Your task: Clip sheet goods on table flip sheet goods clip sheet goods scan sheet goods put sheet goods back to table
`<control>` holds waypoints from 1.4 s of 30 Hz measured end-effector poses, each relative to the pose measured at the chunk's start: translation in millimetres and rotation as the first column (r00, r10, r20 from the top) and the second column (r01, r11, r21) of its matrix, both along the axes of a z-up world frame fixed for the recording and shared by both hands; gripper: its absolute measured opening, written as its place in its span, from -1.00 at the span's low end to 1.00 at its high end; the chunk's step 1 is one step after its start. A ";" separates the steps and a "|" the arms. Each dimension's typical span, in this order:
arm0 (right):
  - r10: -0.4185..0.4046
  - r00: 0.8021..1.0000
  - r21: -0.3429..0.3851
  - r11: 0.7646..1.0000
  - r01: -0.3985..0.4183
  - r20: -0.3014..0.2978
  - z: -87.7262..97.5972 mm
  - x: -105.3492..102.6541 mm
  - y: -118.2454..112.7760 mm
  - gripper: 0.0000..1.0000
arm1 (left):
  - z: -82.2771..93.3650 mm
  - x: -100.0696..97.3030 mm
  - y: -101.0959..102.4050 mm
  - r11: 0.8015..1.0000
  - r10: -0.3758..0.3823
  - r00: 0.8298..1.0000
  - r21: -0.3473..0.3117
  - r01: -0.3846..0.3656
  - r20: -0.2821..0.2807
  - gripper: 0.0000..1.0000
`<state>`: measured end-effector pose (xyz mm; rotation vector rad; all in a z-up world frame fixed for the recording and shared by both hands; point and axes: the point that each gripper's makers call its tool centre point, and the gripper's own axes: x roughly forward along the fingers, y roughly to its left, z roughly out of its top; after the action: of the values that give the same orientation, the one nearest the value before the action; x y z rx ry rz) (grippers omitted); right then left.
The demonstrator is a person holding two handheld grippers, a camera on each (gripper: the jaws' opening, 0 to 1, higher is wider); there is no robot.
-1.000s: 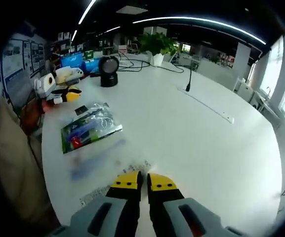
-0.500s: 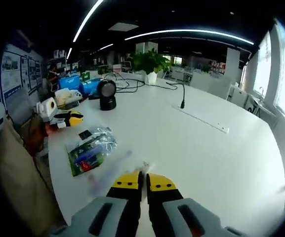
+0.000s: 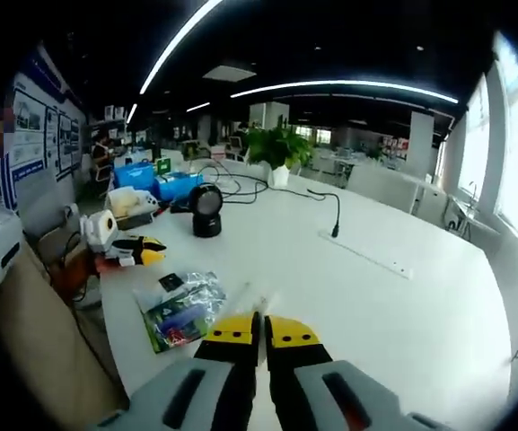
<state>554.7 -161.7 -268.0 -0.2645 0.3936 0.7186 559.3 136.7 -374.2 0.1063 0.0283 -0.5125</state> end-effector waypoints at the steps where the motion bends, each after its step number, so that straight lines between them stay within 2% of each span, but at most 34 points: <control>1: 0.002 1.000 0.001 1.000 -0.002 0.006 2.0 -0.5 0.6 -1.00 | 0.2 -0.3 -0.2 1.000 0.001 1.000 0.000 -0.001 0.000 -0.89; 11: -0.015 0.999 0.053 0.999 0.012 0.048 21.5 2.5 4.4 -1.00 | -0.3 -1.0 0.2 1.000 0.008 1.000 0.007 -0.008 0.001 -0.89; 21: -0.062 0.995 0.077 0.995 0.055 0.084 31.3 19.8 15.6 -1.00 | -0.8 -1.2 1.5 1.000 0.010 1.000 0.012 -0.010 0.003 -0.89; 30: -0.072 0.991 0.122 0.991 0.058 0.110 45.6 27.7 36.8 -1.00 | -2.2 -0.6 2.1 1.000 0.007 1.000 0.020 -0.007 0.001 -0.89; 35: -0.086 0.989 0.139 0.988 0.069 0.122 54.2 39.1 50.6 -1.00 | -1.8 -0.9 1.9 1.000 0.005 1.000 0.020 -0.005 0.003 -0.89; 42: -0.108 0.983 0.134 0.987 0.088 0.146 57.1 58.3 72.8 -1.00 | -1.5 -1.0 1.4 1.000 0.000 1.000 0.019 0.000 0.005 -0.89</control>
<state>612.9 -88.9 -210.9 -0.1775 0.2121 0.6190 558.3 138.1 -375.7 0.1257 0.0280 -0.5120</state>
